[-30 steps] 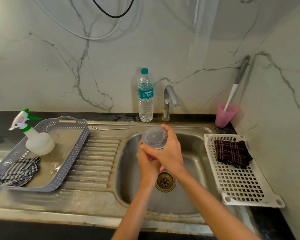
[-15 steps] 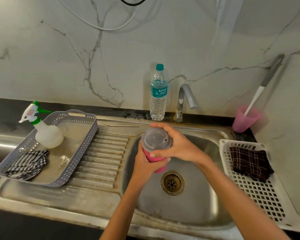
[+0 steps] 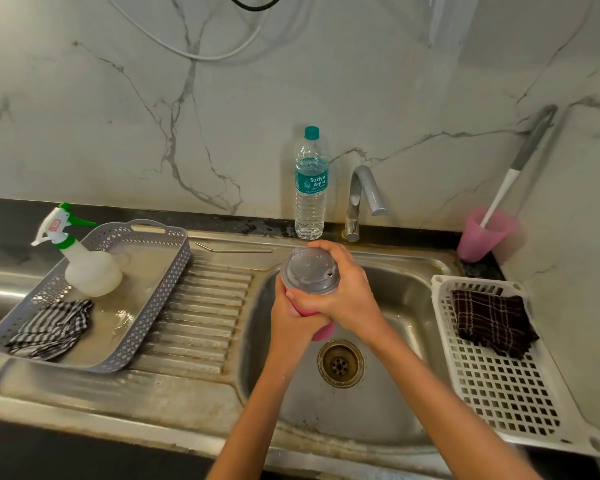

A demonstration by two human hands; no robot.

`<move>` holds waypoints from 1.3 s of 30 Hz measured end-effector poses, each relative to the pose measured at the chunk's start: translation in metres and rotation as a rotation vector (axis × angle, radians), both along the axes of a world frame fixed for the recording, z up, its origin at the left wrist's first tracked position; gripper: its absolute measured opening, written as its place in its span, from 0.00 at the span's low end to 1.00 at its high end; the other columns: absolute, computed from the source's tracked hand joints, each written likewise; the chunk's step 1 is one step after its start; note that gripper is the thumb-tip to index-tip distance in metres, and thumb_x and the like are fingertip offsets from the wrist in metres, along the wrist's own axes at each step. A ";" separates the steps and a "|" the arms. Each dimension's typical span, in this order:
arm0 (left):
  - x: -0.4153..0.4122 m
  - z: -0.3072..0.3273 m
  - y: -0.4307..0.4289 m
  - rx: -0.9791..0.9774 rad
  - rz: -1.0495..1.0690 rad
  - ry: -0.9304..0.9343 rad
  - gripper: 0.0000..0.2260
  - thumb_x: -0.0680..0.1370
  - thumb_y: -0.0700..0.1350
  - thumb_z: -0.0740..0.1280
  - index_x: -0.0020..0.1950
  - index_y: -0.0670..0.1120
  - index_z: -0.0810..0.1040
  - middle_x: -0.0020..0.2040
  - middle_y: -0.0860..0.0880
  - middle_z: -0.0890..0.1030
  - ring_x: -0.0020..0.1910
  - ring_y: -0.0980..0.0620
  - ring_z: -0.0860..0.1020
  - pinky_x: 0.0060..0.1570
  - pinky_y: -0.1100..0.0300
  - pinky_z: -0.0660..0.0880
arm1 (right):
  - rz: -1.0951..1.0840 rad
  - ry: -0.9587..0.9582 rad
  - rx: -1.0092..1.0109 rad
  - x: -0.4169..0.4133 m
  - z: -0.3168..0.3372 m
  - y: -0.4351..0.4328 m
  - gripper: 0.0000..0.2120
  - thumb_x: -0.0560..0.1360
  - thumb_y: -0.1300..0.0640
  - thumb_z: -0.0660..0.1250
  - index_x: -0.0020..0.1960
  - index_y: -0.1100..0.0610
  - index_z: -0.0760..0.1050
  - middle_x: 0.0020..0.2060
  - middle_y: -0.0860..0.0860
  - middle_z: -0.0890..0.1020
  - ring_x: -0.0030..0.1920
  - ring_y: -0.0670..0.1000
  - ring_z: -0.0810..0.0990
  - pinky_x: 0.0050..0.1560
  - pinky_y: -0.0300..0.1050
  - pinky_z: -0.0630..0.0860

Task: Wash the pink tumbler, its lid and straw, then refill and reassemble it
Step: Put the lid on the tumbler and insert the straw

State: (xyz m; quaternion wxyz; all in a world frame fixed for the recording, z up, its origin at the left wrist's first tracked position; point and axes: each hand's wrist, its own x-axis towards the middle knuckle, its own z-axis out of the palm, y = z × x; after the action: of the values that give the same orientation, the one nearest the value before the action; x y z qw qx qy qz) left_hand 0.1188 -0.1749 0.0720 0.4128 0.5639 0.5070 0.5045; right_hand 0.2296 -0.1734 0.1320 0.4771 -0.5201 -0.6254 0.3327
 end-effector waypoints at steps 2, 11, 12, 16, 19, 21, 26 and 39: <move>0.002 0.002 -0.001 0.000 0.016 -0.008 0.37 0.61 0.42 0.77 0.69 0.43 0.69 0.57 0.60 0.77 0.57 0.69 0.76 0.51 0.76 0.72 | -0.020 -0.002 -0.006 -0.003 -0.001 -0.001 0.36 0.58 0.48 0.81 0.62 0.43 0.69 0.57 0.40 0.75 0.59 0.42 0.75 0.59 0.41 0.74; -0.012 -0.001 -0.008 -0.014 -0.060 -0.081 0.43 0.62 0.48 0.79 0.74 0.49 0.65 0.64 0.57 0.77 0.64 0.58 0.76 0.57 0.65 0.75 | 0.324 0.099 -0.243 0.030 -0.001 -0.002 0.41 0.63 0.57 0.81 0.70 0.44 0.66 0.61 0.43 0.77 0.63 0.46 0.75 0.67 0.54 0.71; -0.012 0.000 -0.006 -0.015 -0.070 -0.085 0.44 0.62 0.48 0.80 0.75 0.50 0.65 0.65 0.57 0.77 0.65 0.57 0.75 0.58 0.63 0.75 | 0.331 0.121 -0.240 0.030 -0.002 -0.001 0.41 0.63 0.59 0.81 0.70 0.44 0.66 0.62 0.44 0.77 0.64 0.46 0.75 0.67 0.55 0.71; -0.022 0.009 0.013 0.003 -0.085 -0.108 0.44 0.62 0.46 0.80 0.75 0.50 0.64 0.67 0.53 0.76 0.66 0.54 0.75 0.61 0.58 0.75 | 0.314 0.166 -0.224 0.019 0.007 0.017 0.41 0.63 0.59 0.81 0.70 0.44 0.66 0.62 0.43 0.77 0.64 0.45 0.75 0.67 0.53 0.71; -0.025 0.007 0.018 0.002 -0.085 -0.098 0.44 0.62 0.47 0.81 0.75 0.51 0.65 0.67 0.53 0.76 0.66 0.54 0.75 0.61 0.57 0.75 | 0.344 0.125 -0.243 0.018 0.006 0.022 0.42 0.62 0.53 0.81 0.71 0.40 0.65 0.64 0.42 0.75 0.66 0.46 0.73 0.69 0.55 0.70; -0.027 0.000 0.012 -0.013 -0.077 -0.091 0.45 0.61 0.49 0.81 0.74 0.52 0.65 0.67 0.52 0.76 0.66 0.53 0.75 0.60 0.57 0.75 | 0.393 0.113 -0.292 0.021 0.002 0.020 0.44 0.64 0.53 0.80 0.73 0.39 0.61 0.66 0.41 0.73 0.68 0.45 0.71 0.70 0.52 0.68; -0.042 -0.005 0.010 -0.021 -0.047 -0.128 0.45 0.60 0.49 0.82 0.73 0.57 0.65 0.65 0.55 0.77 0.63 0.55 0.77 0.57 0.61 0.77 | 0.451 0.103 -0.373 0.022 0.003 0.028 0.31 0.76 0.52 0.69 0.75 0.45 0.60 0.69 0.41 0.70 0.68 0.39 0.69 0.67 0.37 0.67; -0.115 -0.024 0.089 -0.073 0.168 -0.158 0.46 0.56 0.51 0.82 0.71 0.61 0.65 0.63 0.56 0.78 0.60 0.56 0.78 0.57 0.56 0.77 | 0.119 -0.445 -0.238 -0.079 -0.077 0.204 0.12 0.76 0.66 0.63 0.57 0.60 0.80 0.52 0.56 0.83 0.51 0.53 0.81 0.57 0.49 0.77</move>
State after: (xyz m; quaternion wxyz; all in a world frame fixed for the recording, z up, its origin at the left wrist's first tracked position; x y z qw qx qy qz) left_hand 0.0038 -0.0859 0.0484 0.4279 0.4627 0.5364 0.5614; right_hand 0.1507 0.0302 0.0553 0.2429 -0.5954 -0.7008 0.3087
